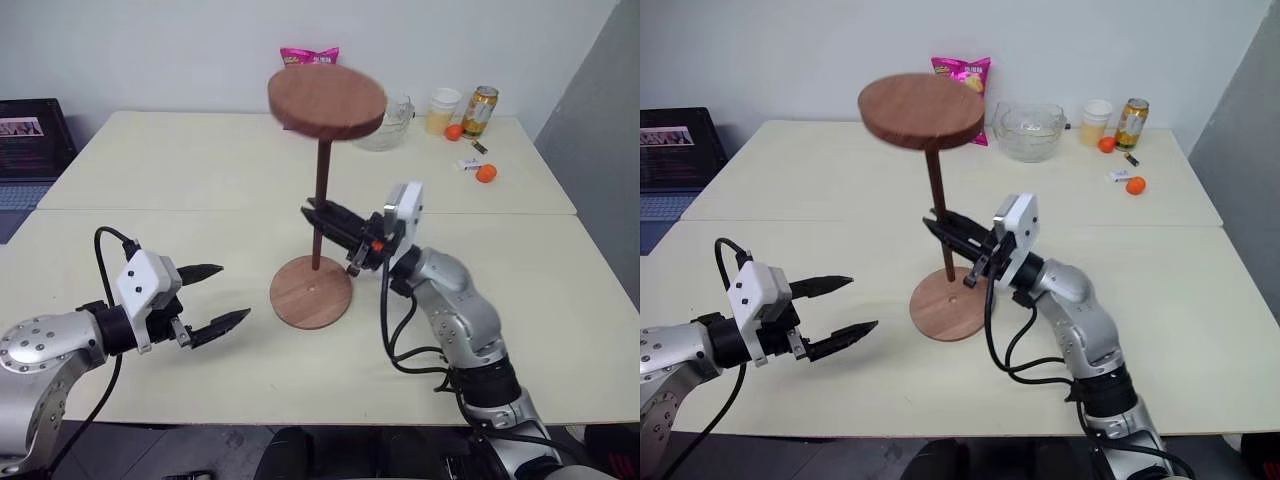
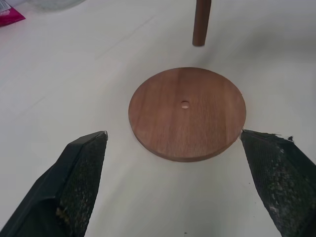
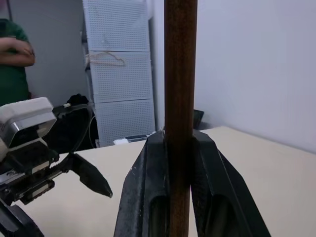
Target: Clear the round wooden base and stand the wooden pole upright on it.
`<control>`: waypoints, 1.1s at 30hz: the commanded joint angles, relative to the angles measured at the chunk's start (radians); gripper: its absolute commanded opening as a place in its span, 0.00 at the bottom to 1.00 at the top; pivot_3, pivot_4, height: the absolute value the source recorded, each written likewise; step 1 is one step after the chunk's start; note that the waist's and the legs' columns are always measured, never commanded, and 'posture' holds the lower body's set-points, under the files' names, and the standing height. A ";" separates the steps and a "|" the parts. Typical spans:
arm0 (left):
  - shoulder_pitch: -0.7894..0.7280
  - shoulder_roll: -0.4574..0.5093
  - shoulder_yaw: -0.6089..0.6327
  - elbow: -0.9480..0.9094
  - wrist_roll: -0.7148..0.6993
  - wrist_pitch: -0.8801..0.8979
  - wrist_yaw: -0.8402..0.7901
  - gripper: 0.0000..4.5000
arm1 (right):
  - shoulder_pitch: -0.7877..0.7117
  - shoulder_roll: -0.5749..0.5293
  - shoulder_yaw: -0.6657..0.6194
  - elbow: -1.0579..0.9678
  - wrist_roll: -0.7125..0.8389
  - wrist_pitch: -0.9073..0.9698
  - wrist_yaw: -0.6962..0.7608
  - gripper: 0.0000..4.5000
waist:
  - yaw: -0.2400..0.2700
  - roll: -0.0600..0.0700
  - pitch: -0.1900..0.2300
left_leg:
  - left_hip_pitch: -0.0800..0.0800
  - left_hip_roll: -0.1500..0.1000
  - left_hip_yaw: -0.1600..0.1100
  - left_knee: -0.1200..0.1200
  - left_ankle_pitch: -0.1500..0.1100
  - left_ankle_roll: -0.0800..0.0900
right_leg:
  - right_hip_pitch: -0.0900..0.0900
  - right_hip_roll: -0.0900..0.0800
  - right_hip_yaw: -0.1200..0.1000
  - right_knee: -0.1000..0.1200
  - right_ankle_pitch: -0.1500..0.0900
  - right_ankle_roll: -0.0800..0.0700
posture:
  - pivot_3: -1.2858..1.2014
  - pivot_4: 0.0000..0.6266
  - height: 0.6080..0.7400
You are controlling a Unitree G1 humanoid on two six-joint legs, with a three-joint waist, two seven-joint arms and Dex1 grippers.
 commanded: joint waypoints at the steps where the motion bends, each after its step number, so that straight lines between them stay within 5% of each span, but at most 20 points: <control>1: -0.008 0.024 0.000 -0.022 -0.001 -0.029 -0.028 1.00 | -0.014 0.028 0.020 0.058 -0.023 -0.104 0.041 0.05 | 0.000 0.000 0.000 | 0.000 0.000 0.000 0.000 0.000 0.000 | 0.000 0.000 0.000 0.000 0.000 0.000 | 0.52 0.24 1.00; 11: -0.038 0.055 -0.043 0.003 0.012 -0.048 -0.075 1.00 | -0.050 0.056 0.032 0.253 -0.100 -0.253 0.070 0.05 | -0.004 0.000 0.000 | 0.000 0.000 0.000 0.000 0.000 0.000 | 0.000 0.000 0.000 0.000 0.000 0.000 | 0.52 0.24 1.00; 33: -0.002 0.034 -0.059 0.099 0.055 -0.170 -0.111 1.00 | -0.035 0.061 0.056 0.312 -0.137 -0.282 0.084 0.05 | -0.009 0.000 0.000 | 0.000 0.000 0.000 0.000 0.000 0.000 | 0.000 0.000 0.000 0.000 0.000 0.000 | 0.52 0.24 1.00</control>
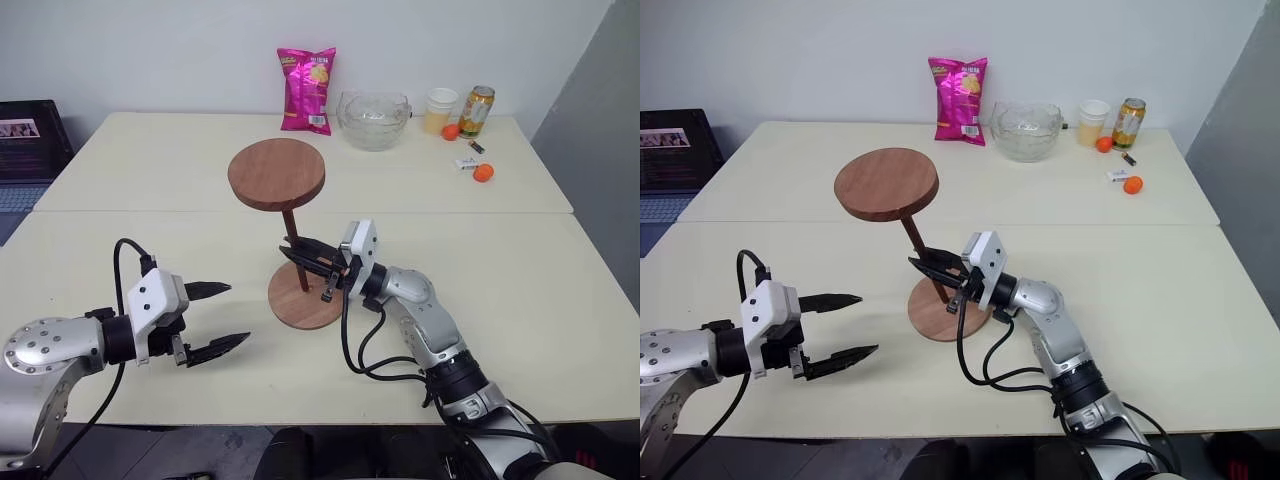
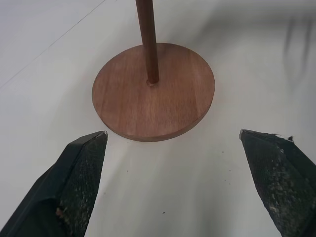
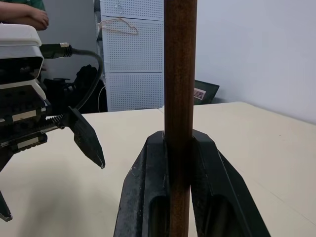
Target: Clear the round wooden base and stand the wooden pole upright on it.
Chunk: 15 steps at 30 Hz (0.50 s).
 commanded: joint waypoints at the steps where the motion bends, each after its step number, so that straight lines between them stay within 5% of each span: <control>1: -0.003 -0.006 0.002 0.008 0.005 -0.032 -0.006 1.00 | 0.001 0.007 -0.009 -0.001 -0.012 -0.039 -0.003 0.05 | 0.000 0.000 0.000 | 0.000 0.000 0.000 0.000 0.000 0.000 | 0.000 0.000 0.000 0.000 0.000 0.000 | 0.52 0.24 1.00; 15: -0.002 -0.004 -0.008 0.019 0.002 -0.048 -0.005 1.00 | 0.008 0.017 -0.001 0.046 -0.039 -0.066 -0.004 0.05 | 0.000 0.000 0.000 | 0.000 0.000 0.000 0.000 0.000 0.000 | 0.000 0.000 0.000 0.000 0.000 0.000 | 0.52 0.24 1.00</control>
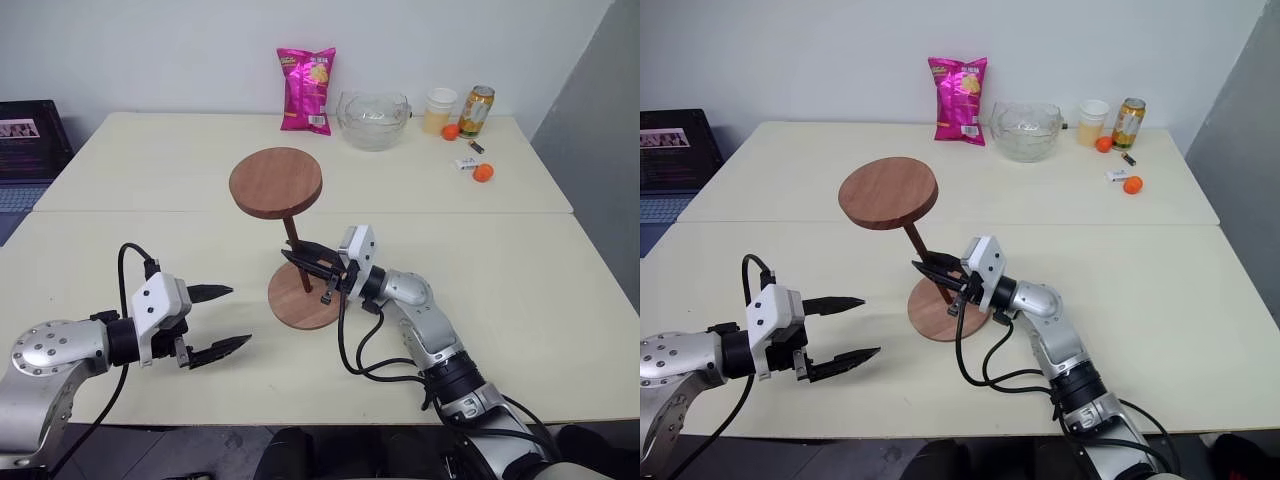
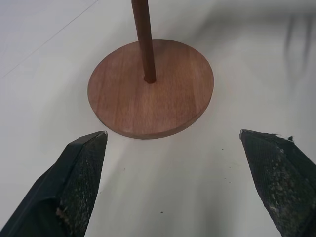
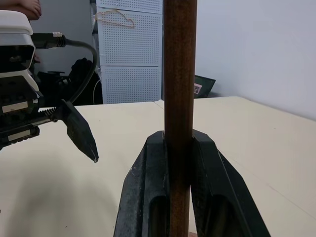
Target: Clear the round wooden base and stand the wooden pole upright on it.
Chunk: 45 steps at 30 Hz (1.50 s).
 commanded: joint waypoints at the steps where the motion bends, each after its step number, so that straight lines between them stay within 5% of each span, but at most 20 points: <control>1: -0.003 0.001 0.009 -0.011 -0.004 -0.018 -0.005 1.00 | 0.007 0.013 -0.003 -0.001 -0.005 -0.023 -0.005 0.05 | 0.000 0.000 0.000 | 0.000 0.000 0.000 0.000 0.000 0.000 | 0.000 0.000 0.000 0.000 0.000 0.000 | 0.52 0.24 1.00; 32: -0.028 0.020 0.006 -0.014 -0.003 -0.003 -0.006 1.00 | 0.030 -0.041 0.026 0.010 -0.021 0.011 0.055 0.05 | 0.000 0.000 0.000 | 0.004 0.000 0.000 0.000 0.000 0.000 | 0.004 0.000 0.000 0.000 0.000 0.000 | 0.52 0.24 1.00; 45: -0.037 0.020 0.004 -0.023 -0.004 0.008 -0.001 1.00 | 0.012 -0.060 0.023 0.073 -0.075 0.164 -0.033 0.05 | 0.000 -0.001 -0.003 | 0.005 0.000 0.000 0.000 0.000 0.000 | 0.005 0.000 0.000 0.000 0.000 0.000 | 0.52 0.24 1.00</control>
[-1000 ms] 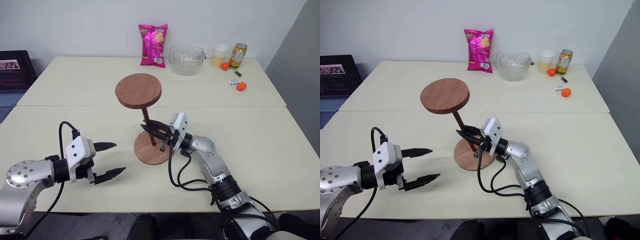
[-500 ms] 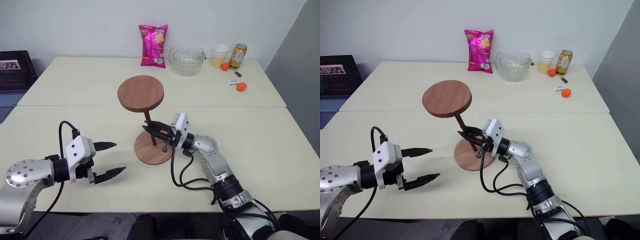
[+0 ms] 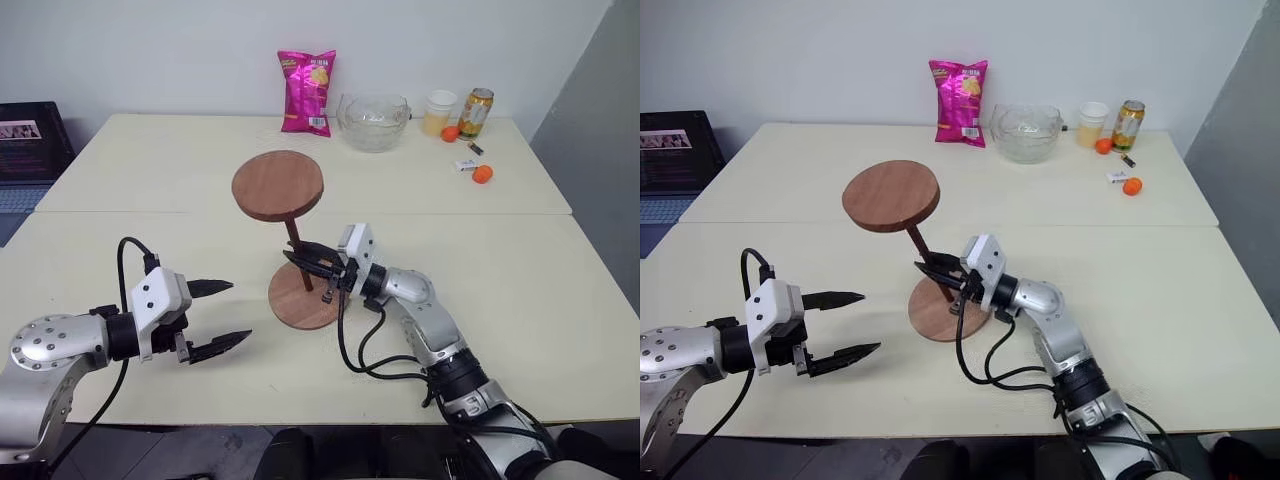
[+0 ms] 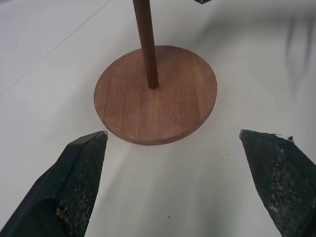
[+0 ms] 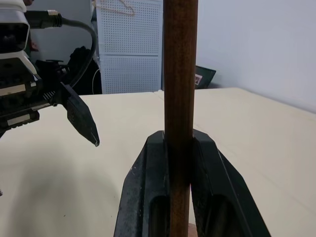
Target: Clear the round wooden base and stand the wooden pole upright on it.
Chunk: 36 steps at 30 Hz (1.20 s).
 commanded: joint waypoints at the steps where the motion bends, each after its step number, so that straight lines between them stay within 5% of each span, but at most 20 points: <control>1: -0.012 0.012 0.004 -0.025 -0.005 0.003 0.001 1.00 | 0.035 -0.036 0.011 0.092 -0.050 0.068 -0.016 0.05 | 0.000 0.000 -0.001 | 0.001 0.000 0.000 0.000 0.000 0.000 | 0.000 0.000 0.000 0.000 0.000 0.000 | 0.52 0.24 1.00; 7: -0.017 0.007 0.009 -0.040 -0.018 0.022 0.011 1.00 | 0.062 -0.070 0.019 0.133 -0.067 0.059 -0.011 0.05 | 0.001 0.002 -0.003 | 0.014 0.000 0.000 -0.003 0.000 0.000 | 0.009 -0.001 0.000 -0.002 -0.001 -0.001 | 0.52 0.24 1.00; 36: -0.039 0.009 0.007 -0.041 -0.018 0.063 0.010 1.00 | 0.067 -0.130 0.112 0.133 -0.116 0.285 -0.032 0.05 | 0.003 0.006 -0.033 | 0.022 -0.001 0.001 -0.015 -0.001 0.000 | 0.011 -0.003 0.000 -0.004 -0.003 -0.005 | 0.52 0.24 1.00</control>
